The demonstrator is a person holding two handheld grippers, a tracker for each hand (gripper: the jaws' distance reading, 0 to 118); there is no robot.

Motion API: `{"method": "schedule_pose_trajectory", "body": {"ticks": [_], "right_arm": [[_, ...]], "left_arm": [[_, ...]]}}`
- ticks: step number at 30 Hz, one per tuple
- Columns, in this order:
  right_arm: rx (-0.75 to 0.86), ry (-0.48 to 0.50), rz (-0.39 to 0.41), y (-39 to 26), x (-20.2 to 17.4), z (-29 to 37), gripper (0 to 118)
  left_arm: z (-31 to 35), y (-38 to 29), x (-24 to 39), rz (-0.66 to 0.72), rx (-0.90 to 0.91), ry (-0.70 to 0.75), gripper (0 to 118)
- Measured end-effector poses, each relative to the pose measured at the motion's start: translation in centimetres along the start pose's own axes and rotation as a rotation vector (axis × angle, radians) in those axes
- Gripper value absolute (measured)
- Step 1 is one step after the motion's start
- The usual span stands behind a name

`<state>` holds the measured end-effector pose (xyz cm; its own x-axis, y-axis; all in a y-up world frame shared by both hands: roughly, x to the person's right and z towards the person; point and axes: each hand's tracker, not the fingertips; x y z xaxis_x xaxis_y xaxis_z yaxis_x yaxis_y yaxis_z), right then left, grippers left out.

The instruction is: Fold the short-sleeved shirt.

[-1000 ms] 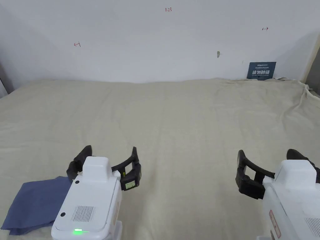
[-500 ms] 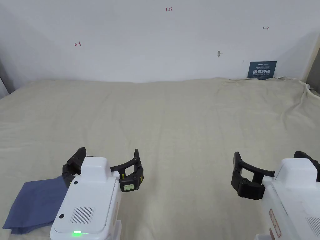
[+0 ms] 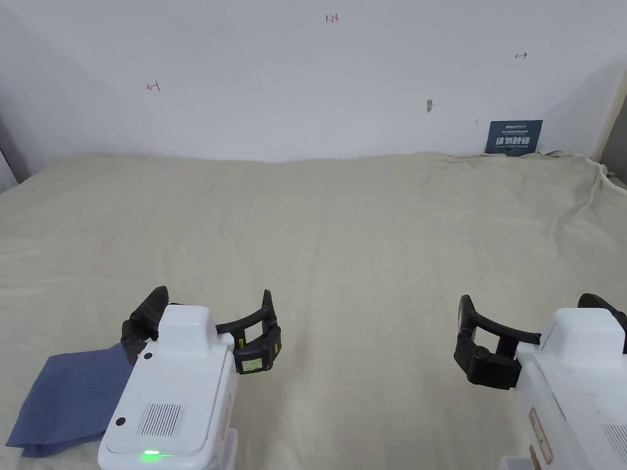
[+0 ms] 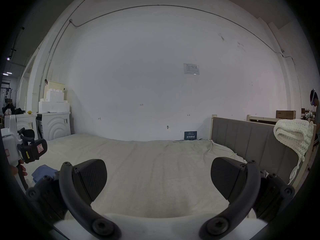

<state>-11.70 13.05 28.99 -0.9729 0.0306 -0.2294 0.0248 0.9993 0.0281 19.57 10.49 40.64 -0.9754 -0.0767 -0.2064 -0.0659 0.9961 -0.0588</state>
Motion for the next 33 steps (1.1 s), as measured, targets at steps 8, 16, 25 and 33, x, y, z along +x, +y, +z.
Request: {"method": "schedule_pose_trajectory", "body": {"ticks": [8, 16, 25, 33], "right_arm": [[0.000, 0.002, 0.004, 0.03, -0.03, -0.01, 118], [0.006, 0.001, 0.005, 0.30, -0.09, 0.10, 118], [0.008, 0.001, -0.001, 0.78, -0.40, 0.31, 118], [0.004, 0.002, 0.000, 0.40, -0.24, 0.06, 118]], "left_arm": [[0.01, -0.04, -0.13, 0.008, -0.006, 0.004, 118], [0.13, 0.08, -0.20, 0.009, 0.001, 0.008, 118], [0.13, 0.05, -0.22, 0.008, 0.001, 0.008, 118], [0.04, -0.02, -0.33, 0.007, 0.000, 0.013, 118]]}}
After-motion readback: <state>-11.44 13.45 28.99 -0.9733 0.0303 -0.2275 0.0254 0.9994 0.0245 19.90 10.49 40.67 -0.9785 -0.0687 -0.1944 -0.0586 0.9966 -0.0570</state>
